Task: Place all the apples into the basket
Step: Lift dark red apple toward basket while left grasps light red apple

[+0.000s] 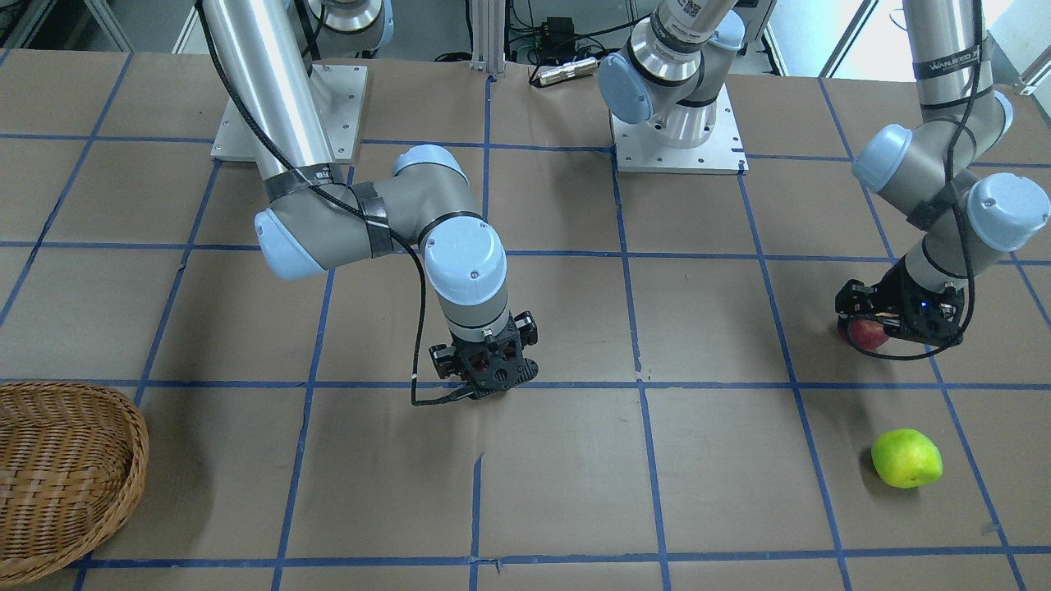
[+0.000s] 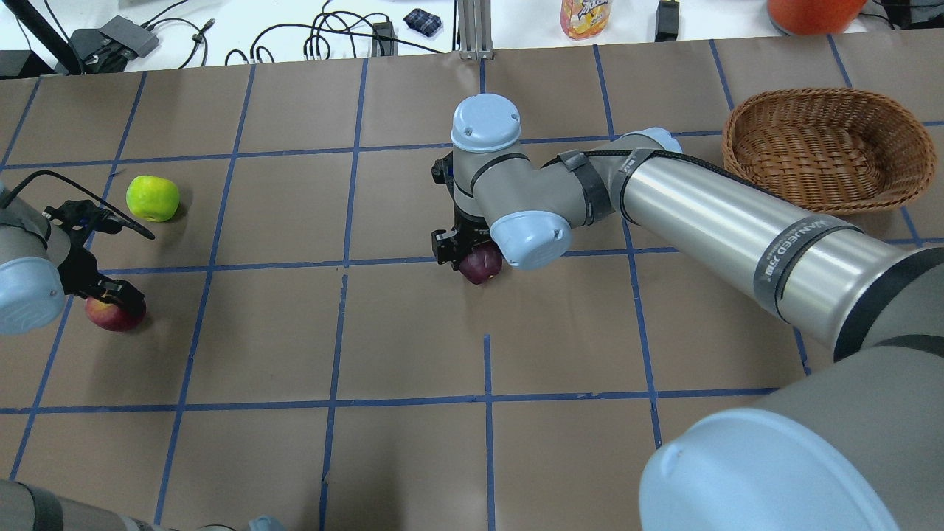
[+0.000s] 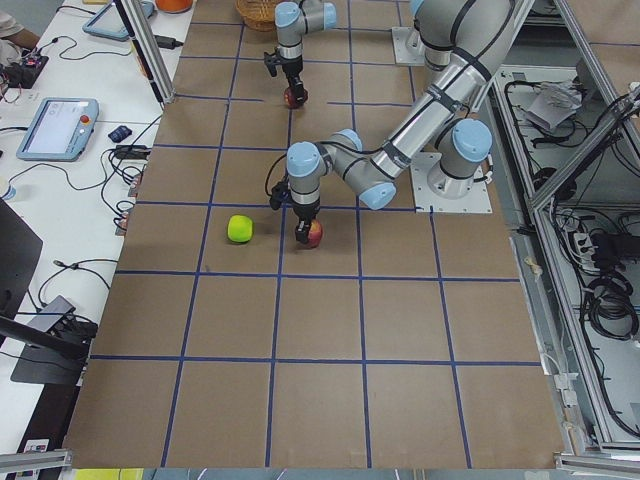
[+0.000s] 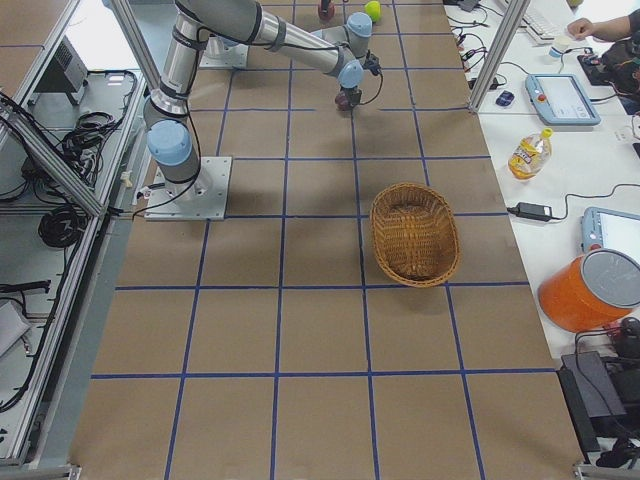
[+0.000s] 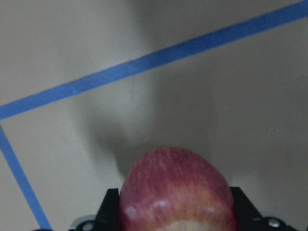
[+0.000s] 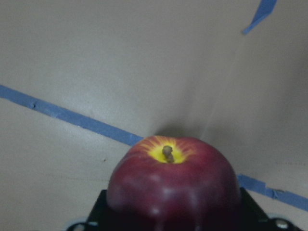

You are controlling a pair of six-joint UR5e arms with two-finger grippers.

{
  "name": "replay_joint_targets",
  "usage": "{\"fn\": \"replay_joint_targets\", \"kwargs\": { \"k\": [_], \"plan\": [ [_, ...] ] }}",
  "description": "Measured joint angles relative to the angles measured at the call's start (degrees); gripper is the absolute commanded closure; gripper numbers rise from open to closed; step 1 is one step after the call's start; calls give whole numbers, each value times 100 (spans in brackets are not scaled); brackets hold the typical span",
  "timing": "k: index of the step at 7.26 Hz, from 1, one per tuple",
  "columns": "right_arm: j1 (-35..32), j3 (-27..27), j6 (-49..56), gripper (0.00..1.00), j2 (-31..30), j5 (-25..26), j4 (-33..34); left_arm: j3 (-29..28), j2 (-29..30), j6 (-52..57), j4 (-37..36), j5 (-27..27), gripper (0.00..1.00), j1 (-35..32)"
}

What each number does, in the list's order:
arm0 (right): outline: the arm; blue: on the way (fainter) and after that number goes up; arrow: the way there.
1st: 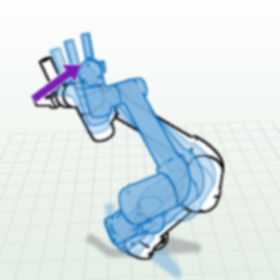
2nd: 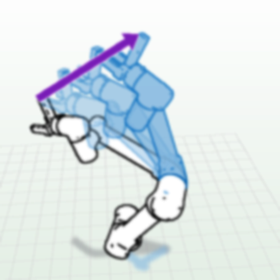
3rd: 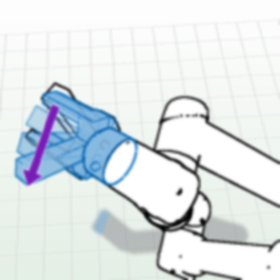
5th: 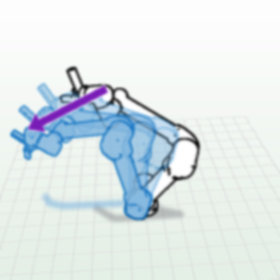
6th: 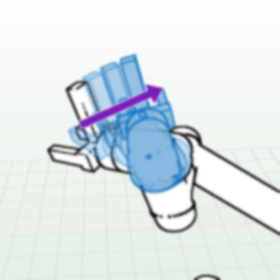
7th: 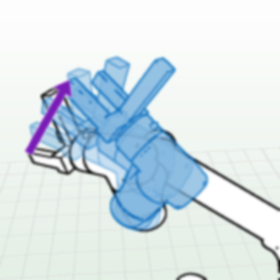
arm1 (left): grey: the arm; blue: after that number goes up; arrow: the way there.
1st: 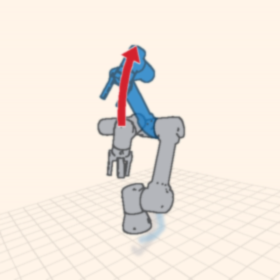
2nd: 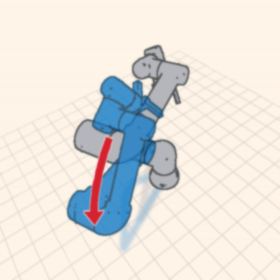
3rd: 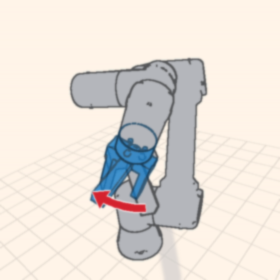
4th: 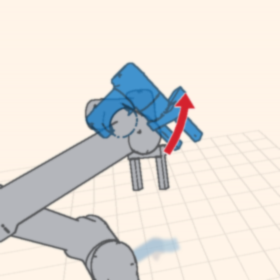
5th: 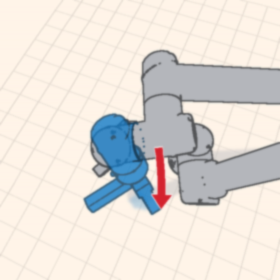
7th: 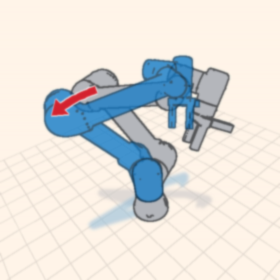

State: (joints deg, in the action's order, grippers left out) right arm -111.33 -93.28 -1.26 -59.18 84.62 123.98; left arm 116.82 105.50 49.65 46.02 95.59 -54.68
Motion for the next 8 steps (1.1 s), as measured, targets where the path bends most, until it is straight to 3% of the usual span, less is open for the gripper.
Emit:
{"fn": "replay_joint_targets", "kwargs": {
  "k": [2, 4, 6, 8],
  "plan": [
    [451, 88, -2, 100, -536, 10, -502, -15, -372, -1148, 579, -37, 80, -787],
    [1644, 423, 64, 100, -1065, 35, -1353, -78, -449, -3319, 882, -230, 80, -2025],
    [2810, 857, 182, 100, -1172, 168, -1830, -606, -166, -5838, 912, -680, 74, -3423],
    [3868, 1088, 904, 100, -937, 371, -1851, -1240, 338, -7453, 856, -982, 71, -4539]
  ]
}}
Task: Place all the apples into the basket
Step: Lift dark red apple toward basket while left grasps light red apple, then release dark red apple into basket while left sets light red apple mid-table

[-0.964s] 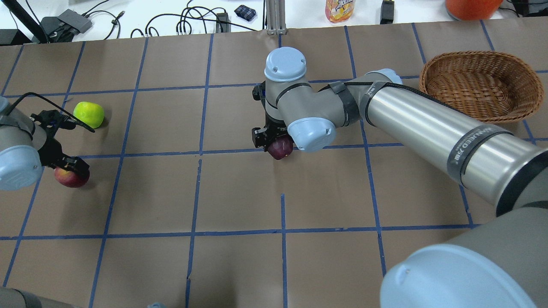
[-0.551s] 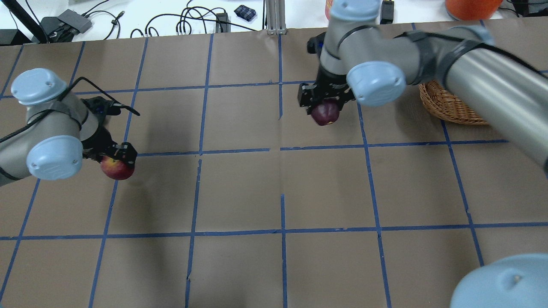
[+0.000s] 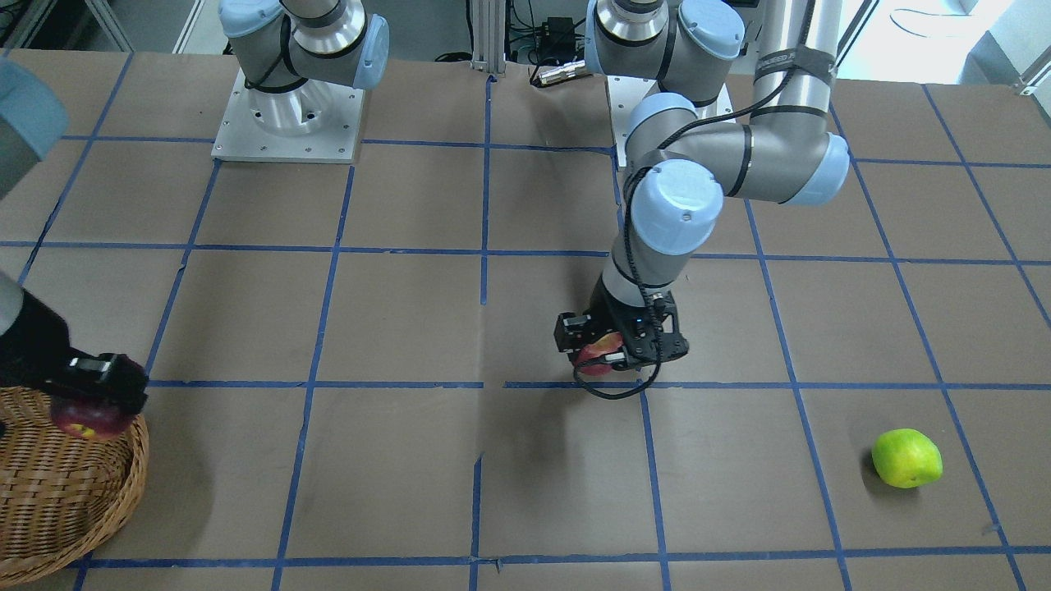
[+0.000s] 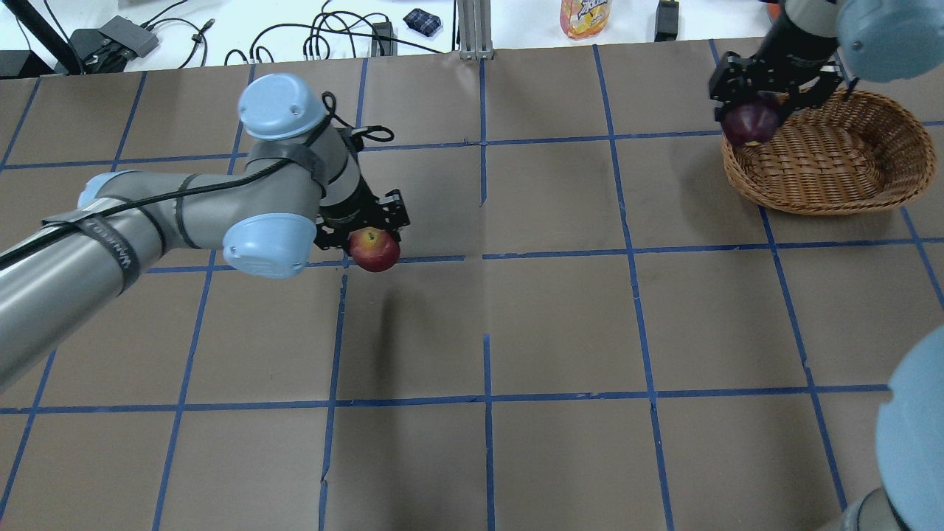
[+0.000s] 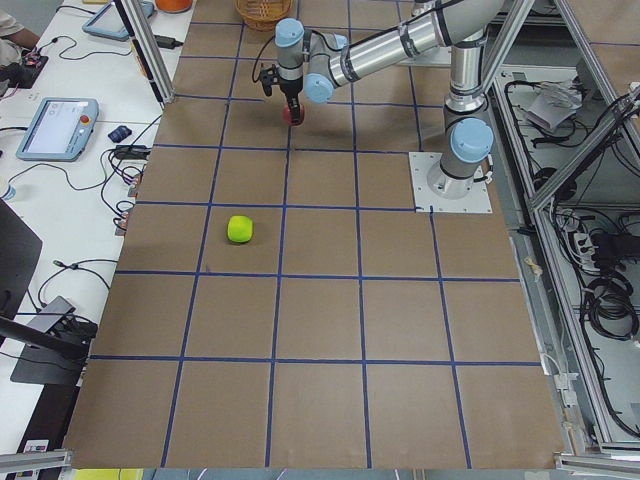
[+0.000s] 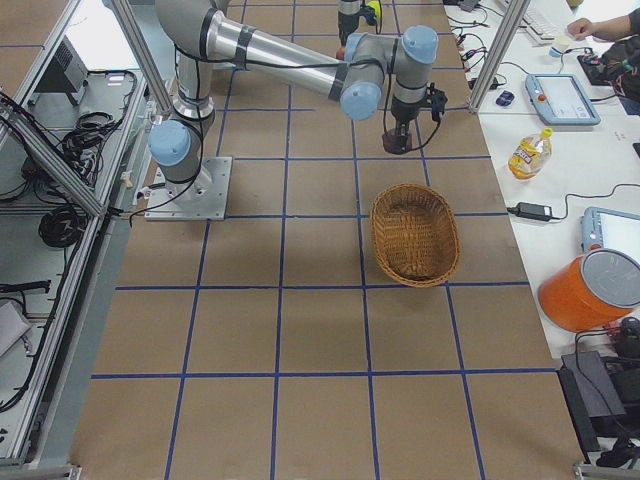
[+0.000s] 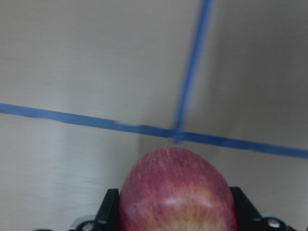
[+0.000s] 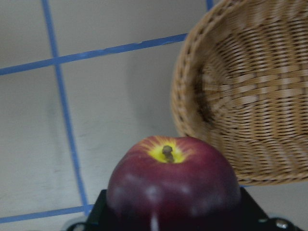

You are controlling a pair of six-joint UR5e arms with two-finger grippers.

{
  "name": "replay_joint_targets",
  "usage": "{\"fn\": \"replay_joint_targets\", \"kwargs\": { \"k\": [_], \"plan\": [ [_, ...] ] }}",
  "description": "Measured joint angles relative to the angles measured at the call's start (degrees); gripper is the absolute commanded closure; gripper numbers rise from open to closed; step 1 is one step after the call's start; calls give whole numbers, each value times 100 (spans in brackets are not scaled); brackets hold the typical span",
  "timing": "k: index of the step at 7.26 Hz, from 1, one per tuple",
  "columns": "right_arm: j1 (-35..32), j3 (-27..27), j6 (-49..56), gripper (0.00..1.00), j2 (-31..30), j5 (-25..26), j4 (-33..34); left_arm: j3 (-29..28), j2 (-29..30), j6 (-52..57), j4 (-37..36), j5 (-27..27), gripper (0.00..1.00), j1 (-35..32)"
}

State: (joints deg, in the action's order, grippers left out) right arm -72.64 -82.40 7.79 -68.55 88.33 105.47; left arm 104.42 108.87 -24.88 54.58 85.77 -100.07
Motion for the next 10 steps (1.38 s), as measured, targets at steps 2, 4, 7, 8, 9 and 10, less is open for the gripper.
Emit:
{"fn": "replay_joint_targets", "kwargs": {
  "k": [2, 4, 7, 8, 9, 10],
  "plan": [
    [723, 345, 588, 100, 482, 147, 290, -284, 559, -650, -434, -59, 62, -655],
    [1088, 587, 1021, 100, 1037, 610, 785, -363, 849, -849, -631, -52, 23, -872],
    [1252, 615, 1533, 100, 1508, 863, 1378, -727, 985, -1038, -662, -158, 0, -893],
    [1262, 617, 1559, 100, 1597, 899, 1506, -832, 973, -1047, -580, -195, 0, -842],
    [1291, 622, 1571, 100, 1679, 974, 1674, -885, 913, -987, -444, -211, 0, -731],
    [1340, 629, 1566, 78, 1749, 1026, 1765, -920, 776, -681, -172, -205, 0, -533]
  ]
}}
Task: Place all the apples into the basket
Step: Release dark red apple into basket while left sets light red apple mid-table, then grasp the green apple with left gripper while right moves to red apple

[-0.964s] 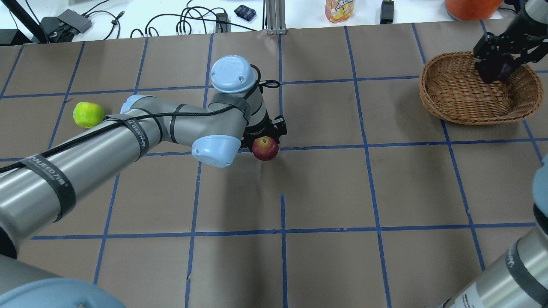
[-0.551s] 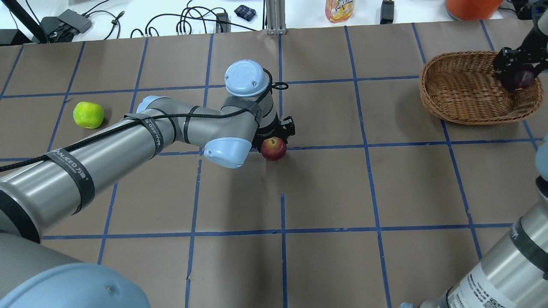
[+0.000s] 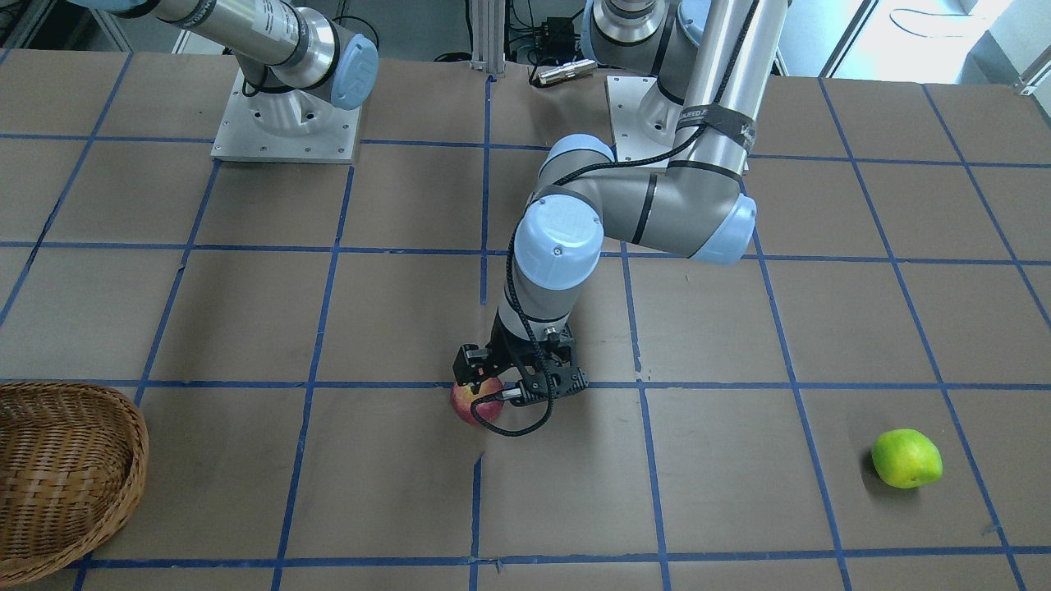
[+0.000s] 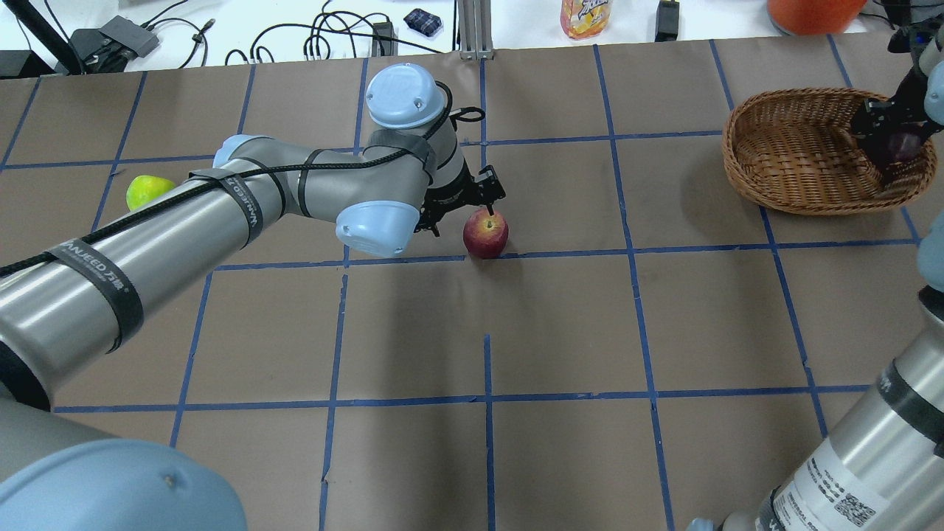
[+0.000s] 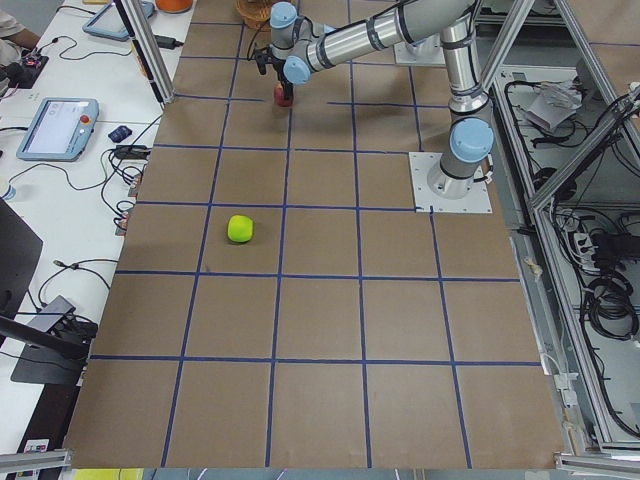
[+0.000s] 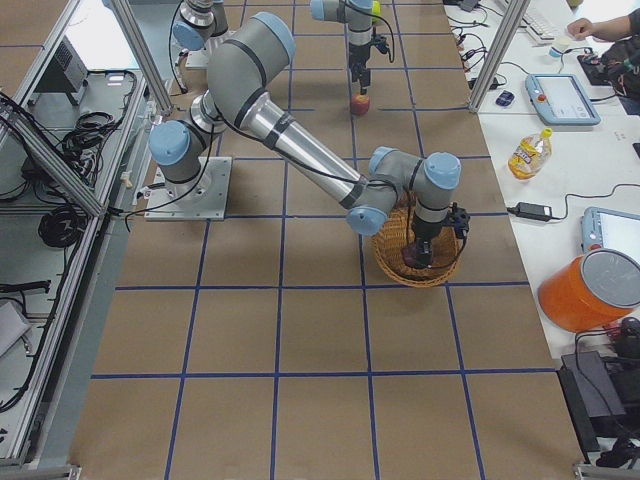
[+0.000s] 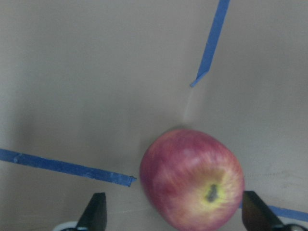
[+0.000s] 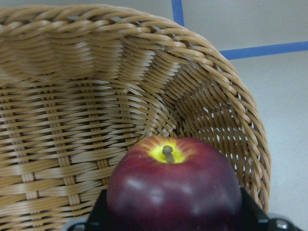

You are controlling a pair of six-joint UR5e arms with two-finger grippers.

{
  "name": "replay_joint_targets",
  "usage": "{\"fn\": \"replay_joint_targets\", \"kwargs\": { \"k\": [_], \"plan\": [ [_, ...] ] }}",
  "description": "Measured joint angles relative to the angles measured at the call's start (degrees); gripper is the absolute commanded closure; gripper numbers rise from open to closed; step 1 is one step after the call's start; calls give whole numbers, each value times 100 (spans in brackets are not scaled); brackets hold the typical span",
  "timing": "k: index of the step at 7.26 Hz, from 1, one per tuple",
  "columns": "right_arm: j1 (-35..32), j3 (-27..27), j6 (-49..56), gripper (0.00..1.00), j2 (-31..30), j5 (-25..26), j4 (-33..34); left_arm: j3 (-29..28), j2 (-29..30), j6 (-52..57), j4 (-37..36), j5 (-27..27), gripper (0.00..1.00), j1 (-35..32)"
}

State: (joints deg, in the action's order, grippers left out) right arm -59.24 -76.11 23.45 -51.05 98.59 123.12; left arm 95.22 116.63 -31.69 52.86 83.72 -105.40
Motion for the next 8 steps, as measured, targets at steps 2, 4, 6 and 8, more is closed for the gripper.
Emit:
{"fn": "replay_joint_targets", "kwargs": {
  "k": [2, 4, 6, 8],
  "plan": [
    [61, 13, -6, 5, 116, 14, 108, -22, -468, 1301, 763, 51, 0, 676],
    [69, 17, -3, 0, 152, -13, 144, 67, -980, 3365, 1413, 654, 0, 1518],
    [69, 16, 7, 0, 68, -24, 52, 111, -1304, 4675, 1626, 1084, 3, 2405],
    [-12, 6, -11, 0, -359, -145, -610, 62, -1360, 6173, 1649, 1124, 3, 3548]
  ]
}}
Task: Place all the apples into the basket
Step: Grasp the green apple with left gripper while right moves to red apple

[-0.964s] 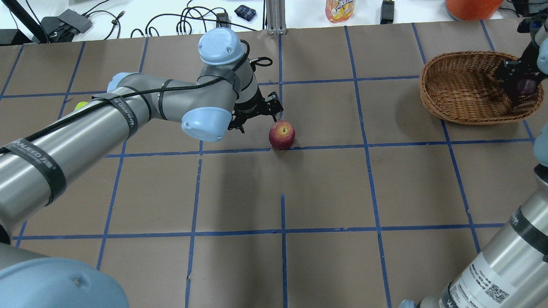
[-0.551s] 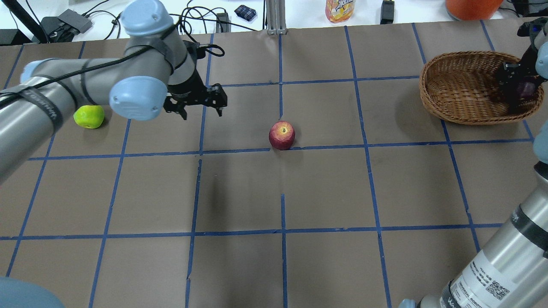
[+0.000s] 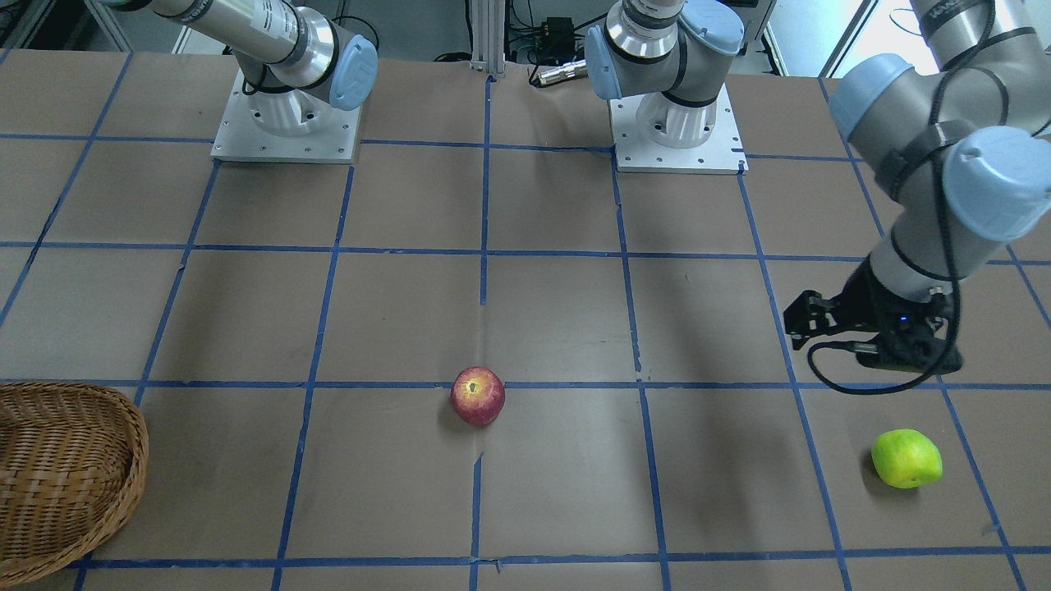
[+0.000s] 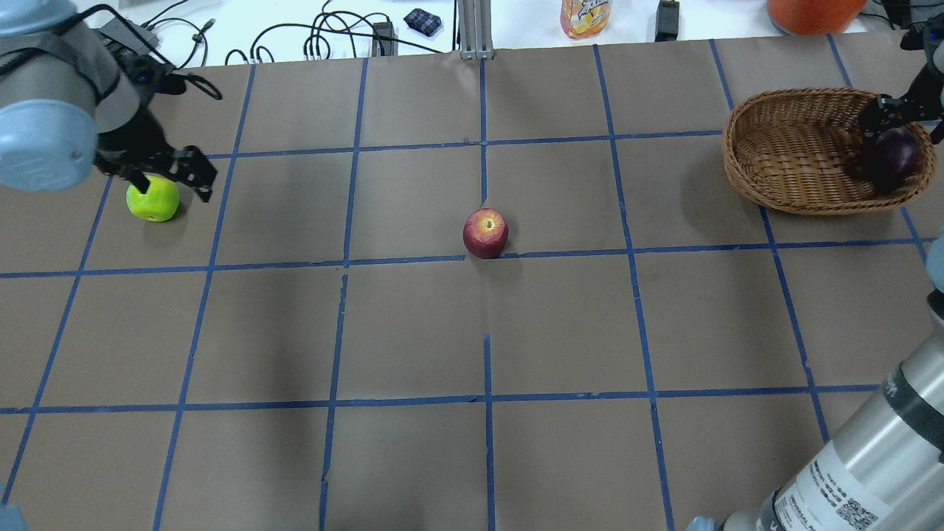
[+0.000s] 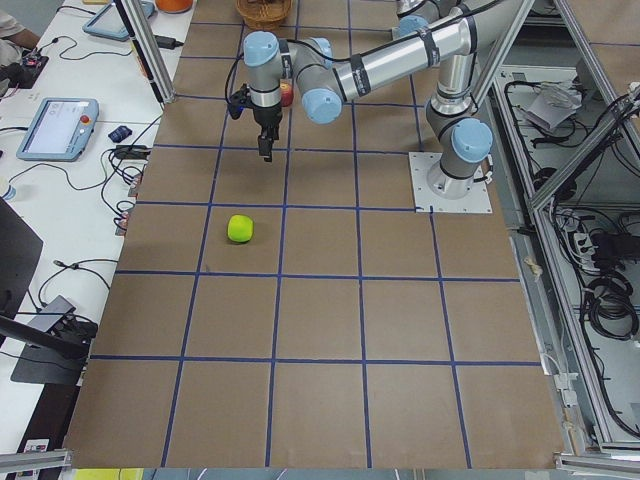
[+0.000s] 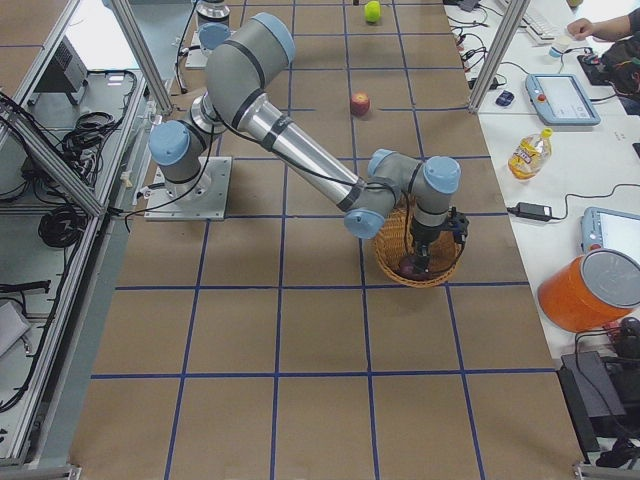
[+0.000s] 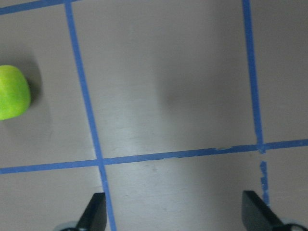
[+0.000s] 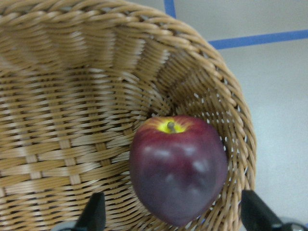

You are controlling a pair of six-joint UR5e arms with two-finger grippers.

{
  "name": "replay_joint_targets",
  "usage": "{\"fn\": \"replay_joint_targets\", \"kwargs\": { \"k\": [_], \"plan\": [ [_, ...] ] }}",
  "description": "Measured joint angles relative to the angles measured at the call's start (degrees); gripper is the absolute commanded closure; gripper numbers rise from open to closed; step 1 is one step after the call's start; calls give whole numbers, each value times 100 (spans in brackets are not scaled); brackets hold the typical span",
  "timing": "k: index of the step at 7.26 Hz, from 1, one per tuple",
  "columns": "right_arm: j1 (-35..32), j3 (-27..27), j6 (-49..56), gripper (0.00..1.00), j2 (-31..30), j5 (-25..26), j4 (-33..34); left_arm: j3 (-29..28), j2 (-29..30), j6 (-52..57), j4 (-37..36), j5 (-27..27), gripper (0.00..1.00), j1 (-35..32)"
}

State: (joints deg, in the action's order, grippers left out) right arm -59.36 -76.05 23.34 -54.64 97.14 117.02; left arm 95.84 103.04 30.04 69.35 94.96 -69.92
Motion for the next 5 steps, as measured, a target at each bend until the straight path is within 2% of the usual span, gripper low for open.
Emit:
{"fn": "replay_joint_targets", "kwargs": {
  "k": [2, 3, 5],
  "plan": [
    [-475, -17, -283, 0, -746, -603, -1164, -159, 312, 1017, -266, -94, 2, 958],
    [-993, -36, -696, 0, -987, -811, -1602, -303, 699, 1156, -618, -170, 3, 1113],
    [-2278, -62, -2105, 0, -1058, -1316, -1924, -674, 1555, 1192, -1039, -285, 4, 1084]
  ]
}}
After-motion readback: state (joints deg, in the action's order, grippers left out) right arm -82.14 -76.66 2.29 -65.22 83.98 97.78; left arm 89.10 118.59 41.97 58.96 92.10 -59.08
